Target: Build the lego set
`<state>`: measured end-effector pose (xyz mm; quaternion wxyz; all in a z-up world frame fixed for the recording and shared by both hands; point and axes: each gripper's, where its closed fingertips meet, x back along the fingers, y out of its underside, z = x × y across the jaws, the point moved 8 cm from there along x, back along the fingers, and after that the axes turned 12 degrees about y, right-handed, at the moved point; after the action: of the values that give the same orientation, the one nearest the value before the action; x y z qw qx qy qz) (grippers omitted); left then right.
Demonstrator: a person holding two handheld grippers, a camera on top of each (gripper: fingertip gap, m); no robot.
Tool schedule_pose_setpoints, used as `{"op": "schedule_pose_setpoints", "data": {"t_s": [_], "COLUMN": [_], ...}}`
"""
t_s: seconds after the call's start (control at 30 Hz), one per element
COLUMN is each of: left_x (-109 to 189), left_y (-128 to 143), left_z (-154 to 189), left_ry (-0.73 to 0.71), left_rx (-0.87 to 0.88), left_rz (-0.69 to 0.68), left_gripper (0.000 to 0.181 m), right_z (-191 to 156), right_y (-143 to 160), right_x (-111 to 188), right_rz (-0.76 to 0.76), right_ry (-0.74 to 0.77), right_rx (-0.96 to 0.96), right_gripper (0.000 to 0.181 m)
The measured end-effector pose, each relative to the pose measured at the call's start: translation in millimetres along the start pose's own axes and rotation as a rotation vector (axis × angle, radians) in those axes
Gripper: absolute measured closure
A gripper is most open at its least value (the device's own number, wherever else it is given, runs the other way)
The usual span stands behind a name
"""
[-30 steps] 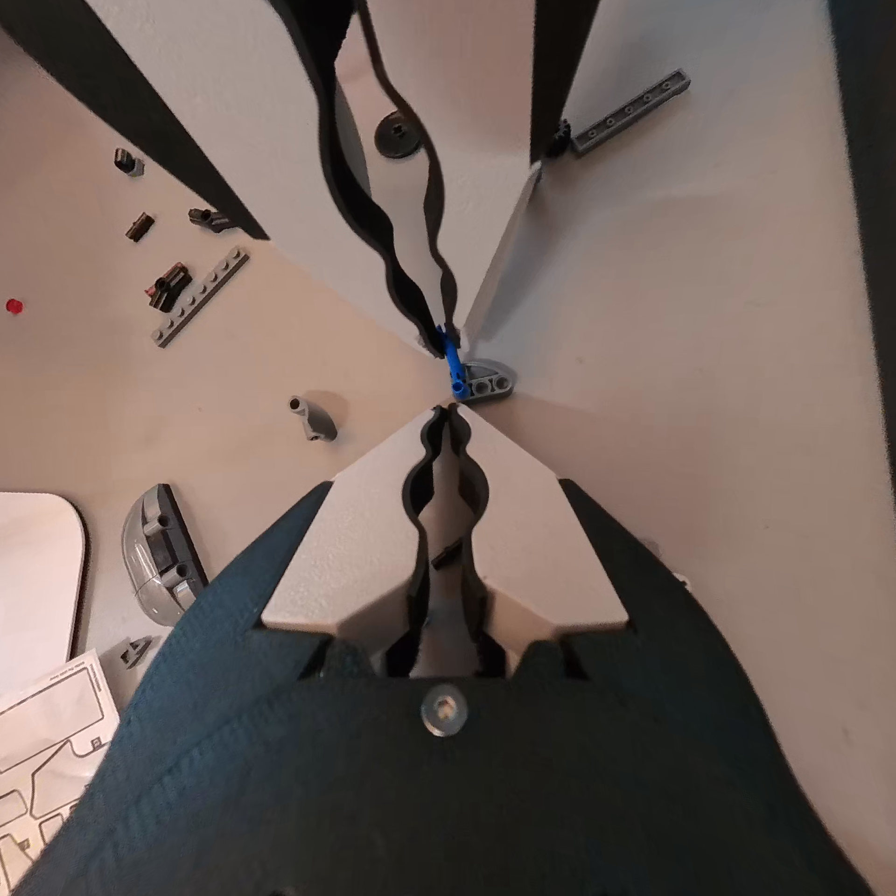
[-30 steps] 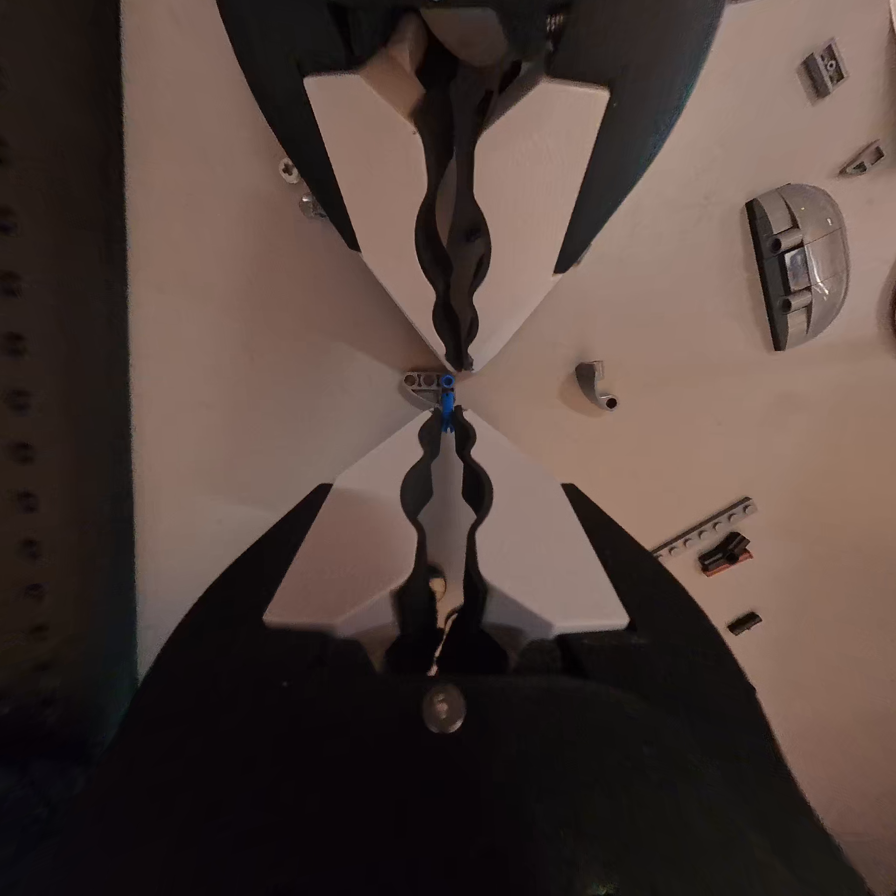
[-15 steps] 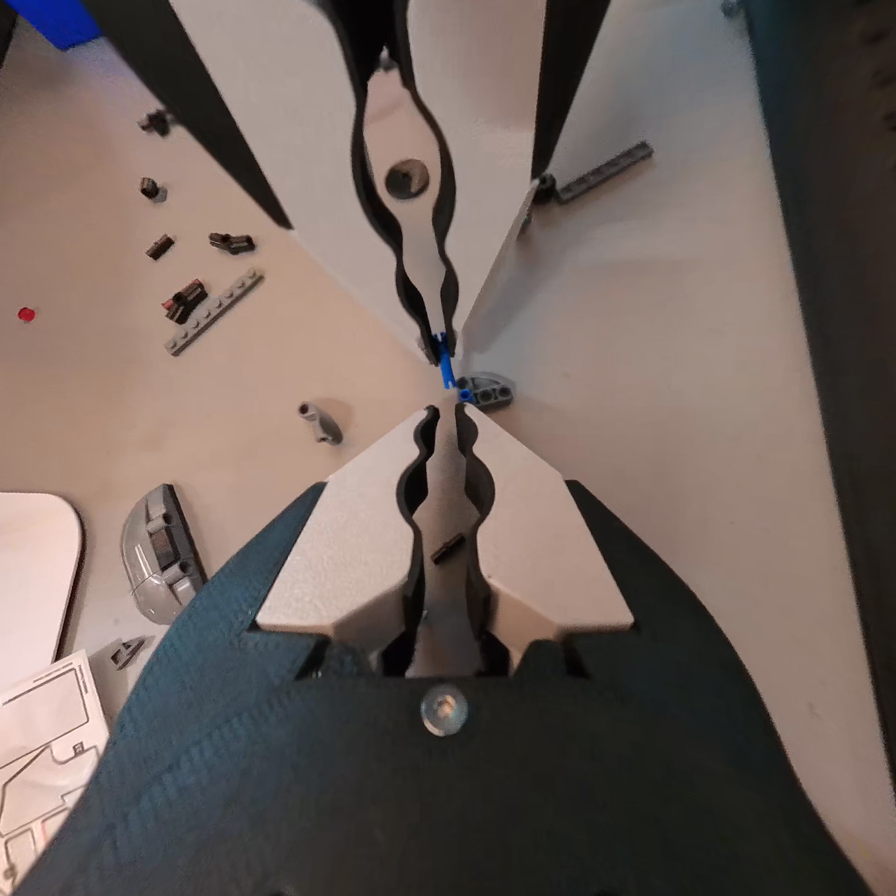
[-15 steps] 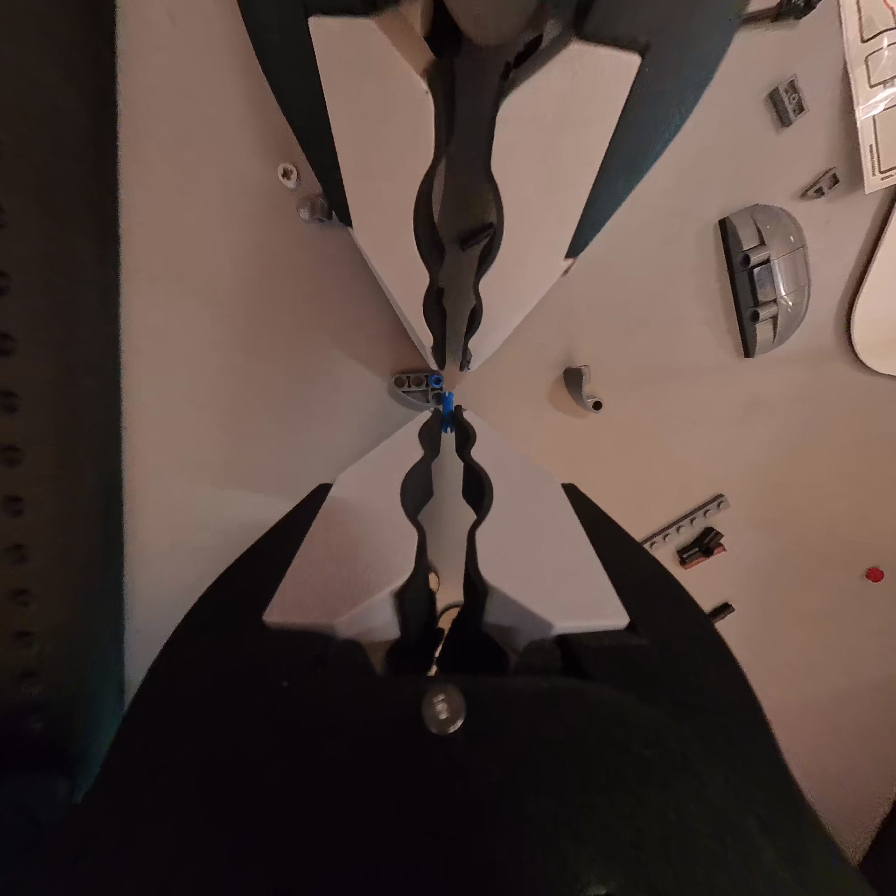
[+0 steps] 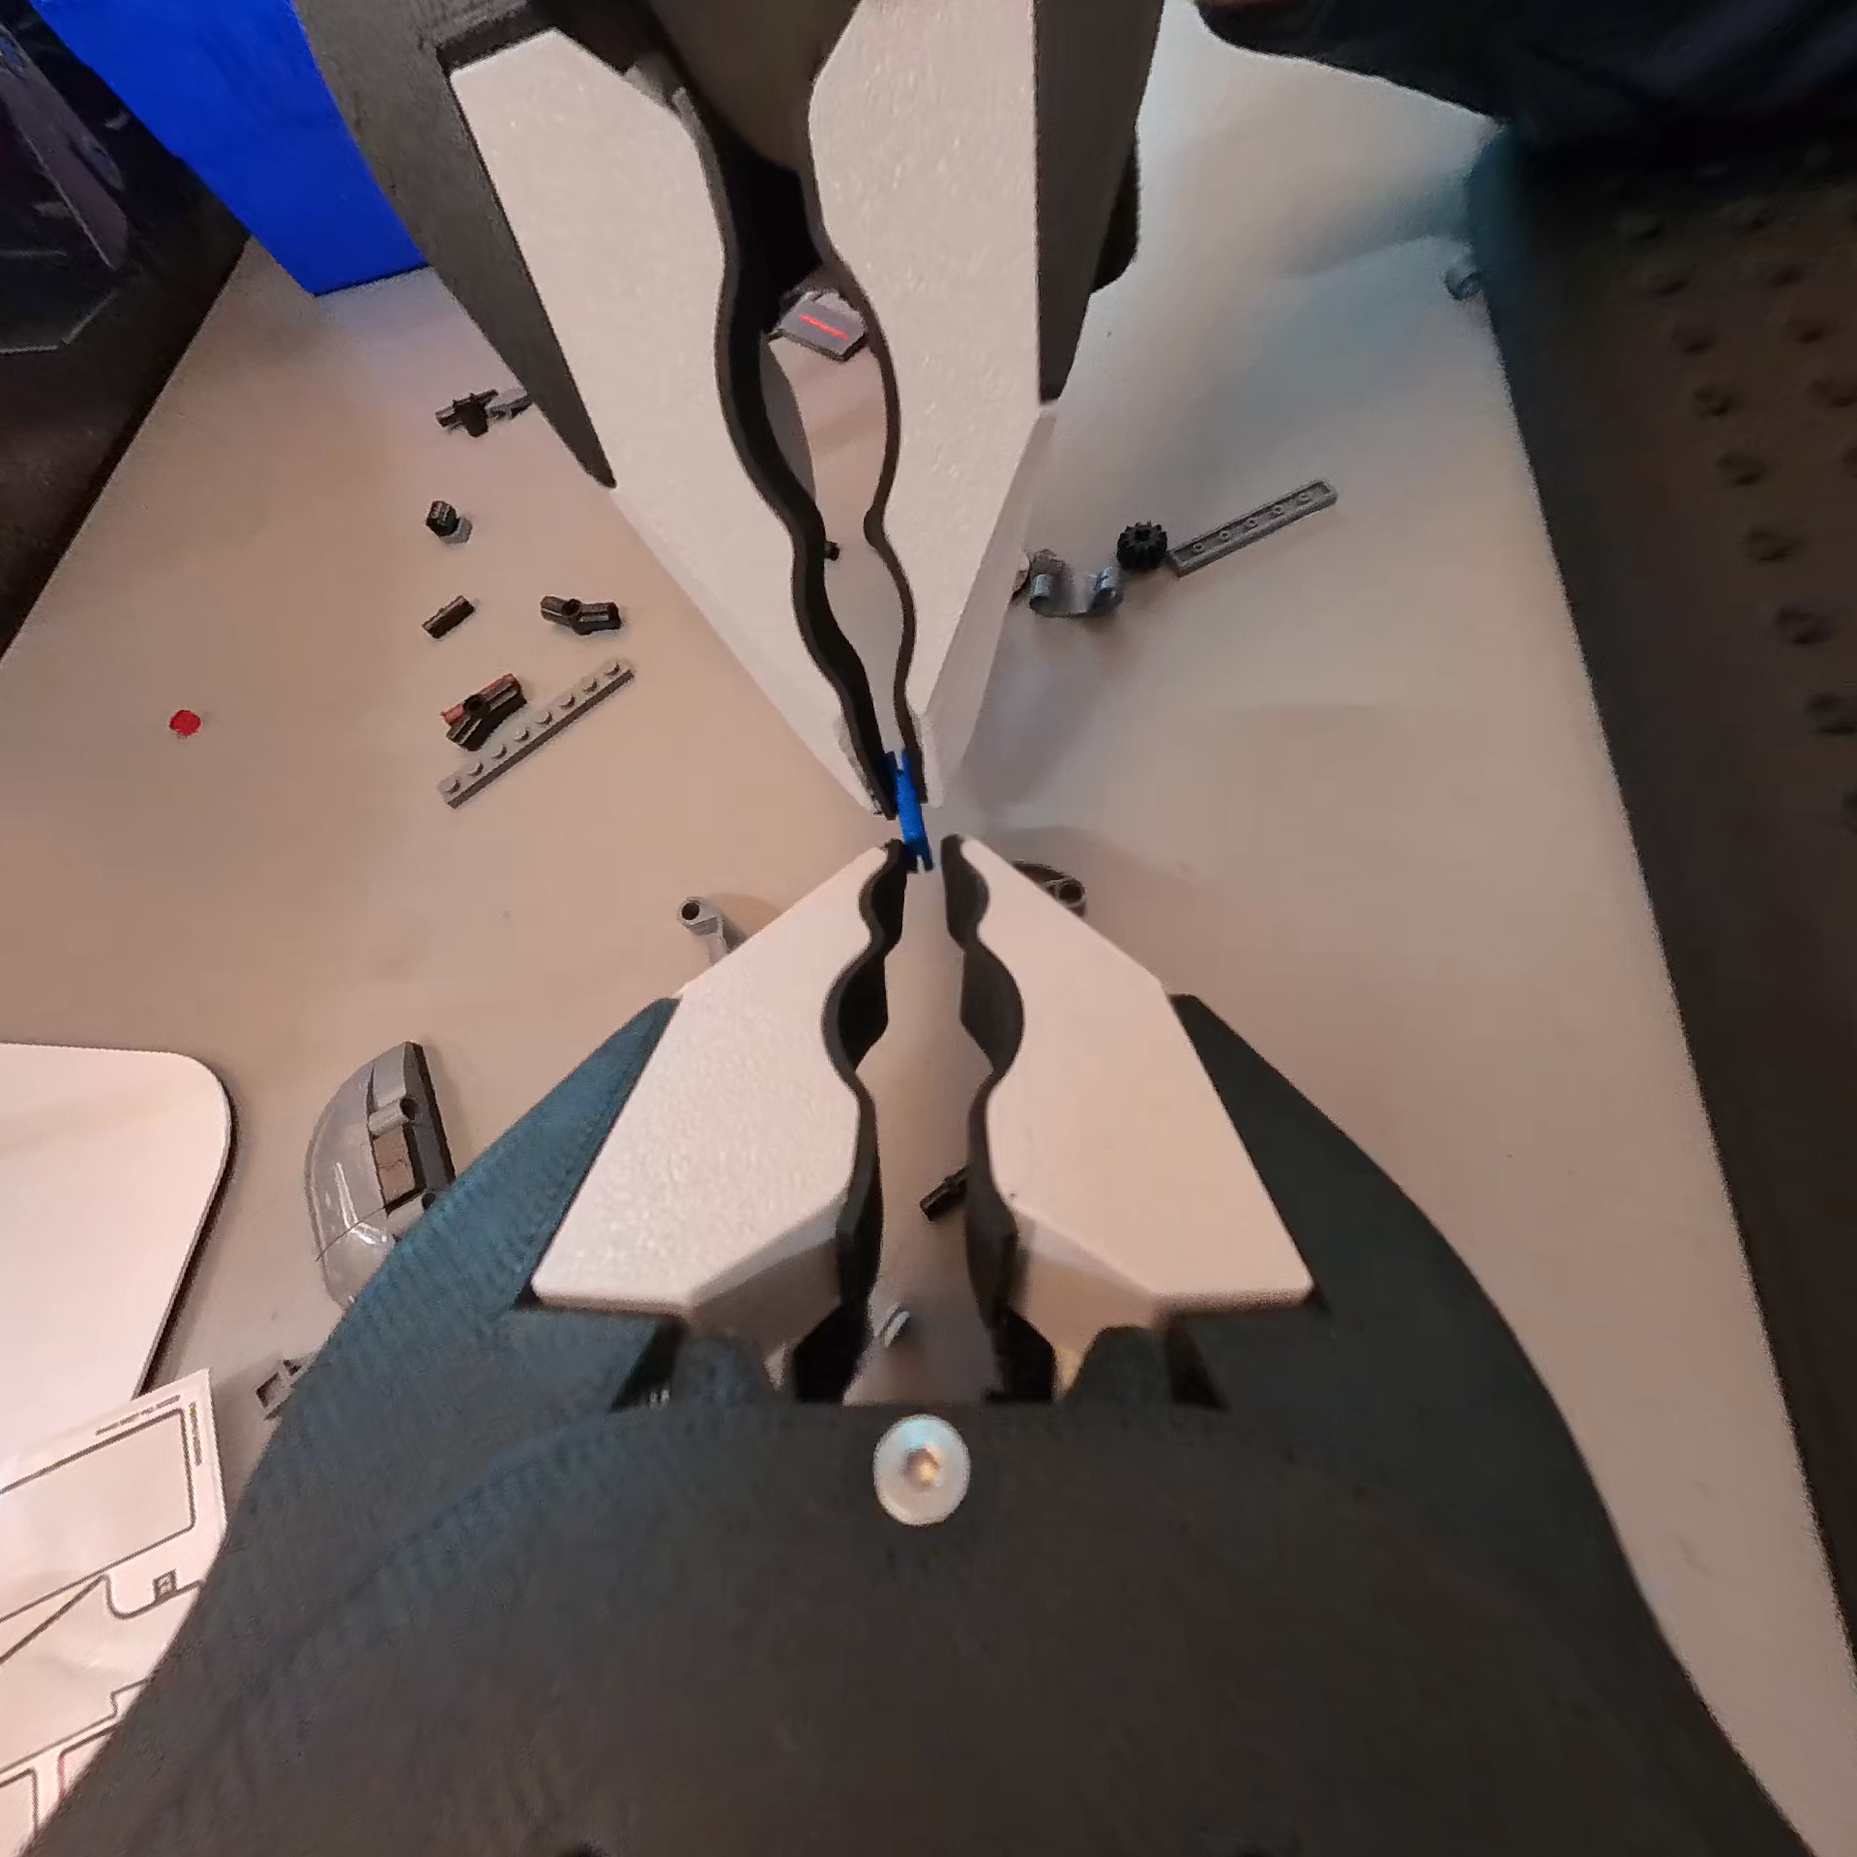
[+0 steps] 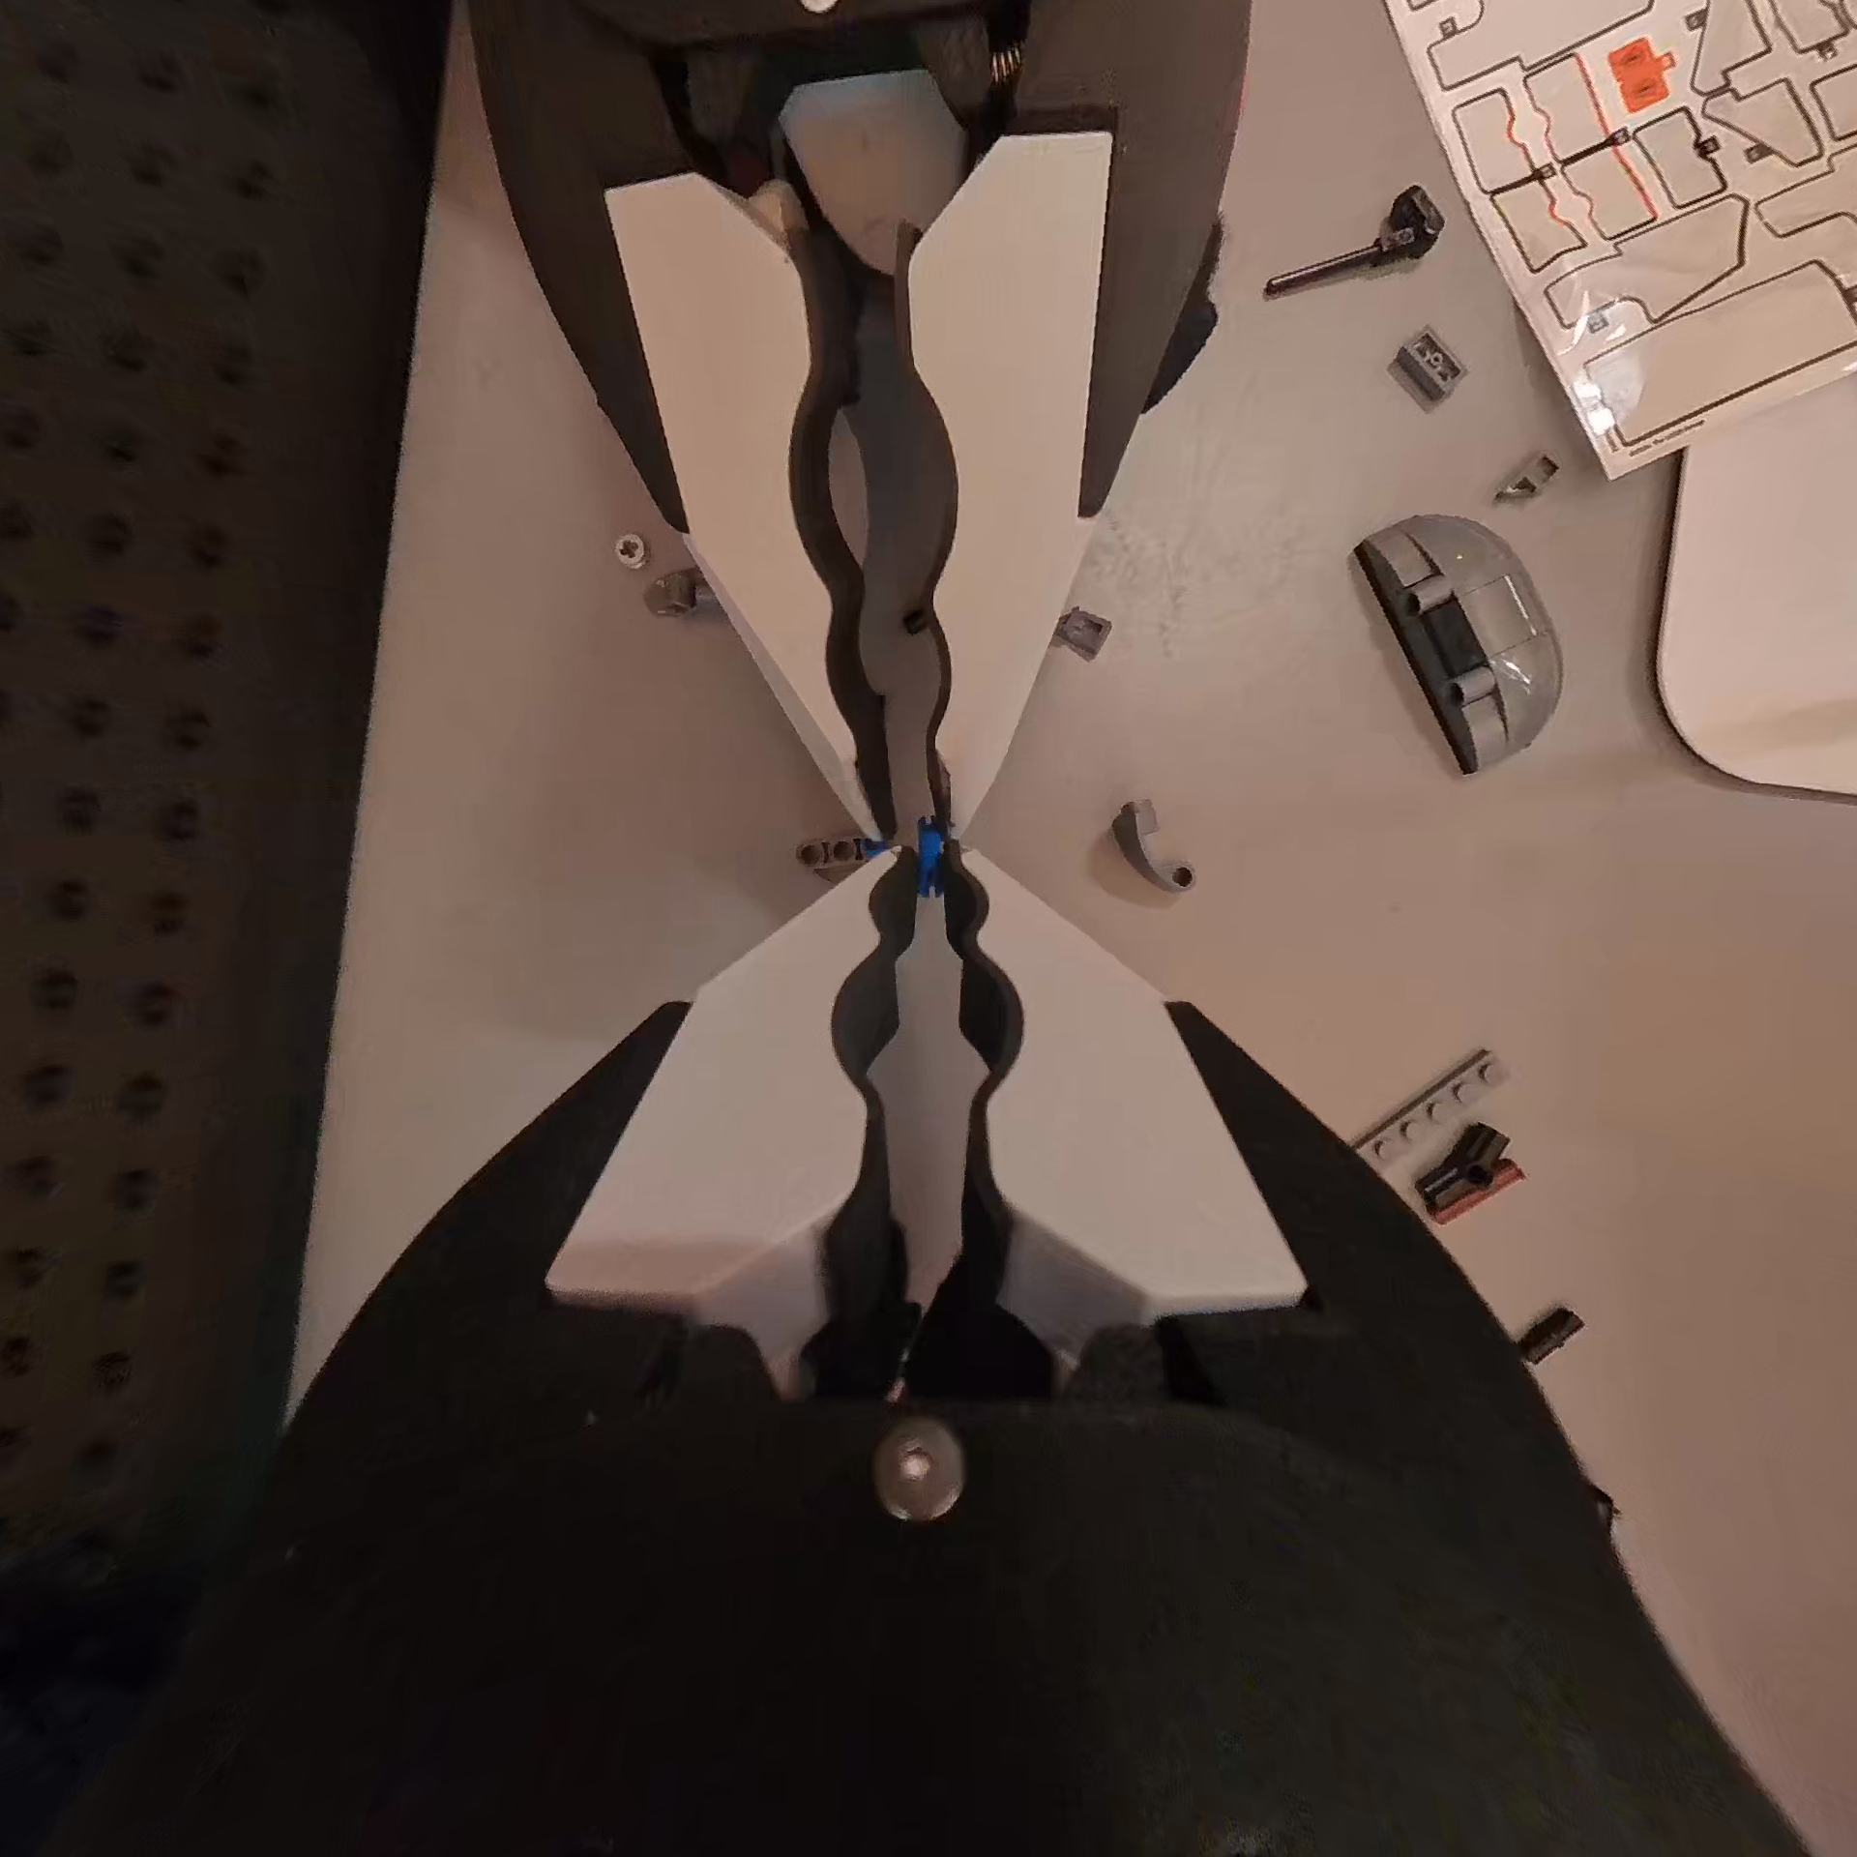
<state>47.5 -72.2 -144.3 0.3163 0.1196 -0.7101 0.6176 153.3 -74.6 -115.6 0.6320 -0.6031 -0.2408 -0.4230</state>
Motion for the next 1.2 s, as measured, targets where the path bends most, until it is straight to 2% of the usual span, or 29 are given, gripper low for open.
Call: {"op": "schedule_pose_setpoints", "data": {"t_s": [0.43,0.8,1.2], "left_x": [-1.5,-9.1,-16.3], "left_y": [0.7,13.0,16.1], "left_z": [-2.8,1.5,2.0], "left_ry": [0.006,0.08,0.101], "left_rx": [0.026,0.058,0.073], "left_rz": [0.023,-0.098,-0.106], "left_gripper": [0.178,0.173,0.174], "right_z": [4.9,-7.4,-9.4], "right_y": [1.6,7.4,11.4], "right_x": [1.3,-7.9,-16.5], "right_rz": [0.074,-0.04,-0.09], "right_ry": [-0.042,-0.059,-0.053], "right_rx": [-0.058,0.025,0.047], "right_gripper": [0.178,0.178,0.178]}}
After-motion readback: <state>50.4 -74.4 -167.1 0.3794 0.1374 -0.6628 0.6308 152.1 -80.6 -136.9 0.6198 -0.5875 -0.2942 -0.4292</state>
